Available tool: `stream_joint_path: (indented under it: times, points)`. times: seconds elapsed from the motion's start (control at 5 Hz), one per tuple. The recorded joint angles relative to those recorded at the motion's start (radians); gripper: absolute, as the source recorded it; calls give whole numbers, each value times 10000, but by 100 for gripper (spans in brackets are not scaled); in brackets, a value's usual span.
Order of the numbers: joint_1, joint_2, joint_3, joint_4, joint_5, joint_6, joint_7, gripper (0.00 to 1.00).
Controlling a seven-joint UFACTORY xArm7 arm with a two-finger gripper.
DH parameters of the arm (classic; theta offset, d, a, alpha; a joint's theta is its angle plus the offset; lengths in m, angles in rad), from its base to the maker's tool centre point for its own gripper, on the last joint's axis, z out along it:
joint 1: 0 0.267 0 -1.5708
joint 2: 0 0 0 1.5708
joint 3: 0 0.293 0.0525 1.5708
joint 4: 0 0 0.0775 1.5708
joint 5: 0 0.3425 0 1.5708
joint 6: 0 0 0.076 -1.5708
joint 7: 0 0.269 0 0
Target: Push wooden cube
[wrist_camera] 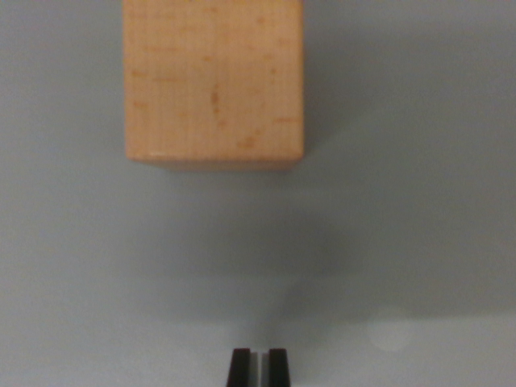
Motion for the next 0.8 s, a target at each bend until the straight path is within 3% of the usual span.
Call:
stream_joint_path:
  times: [0.4, 0.6, 0.8]
  points:
    - [0, 0, 0, 0, 0, 0, 0, 0]
    - [0, 0, 0, 0, 0, 0, 0, 100]
    - [0, 0, 0, 0, 0, 0, 0, 100]
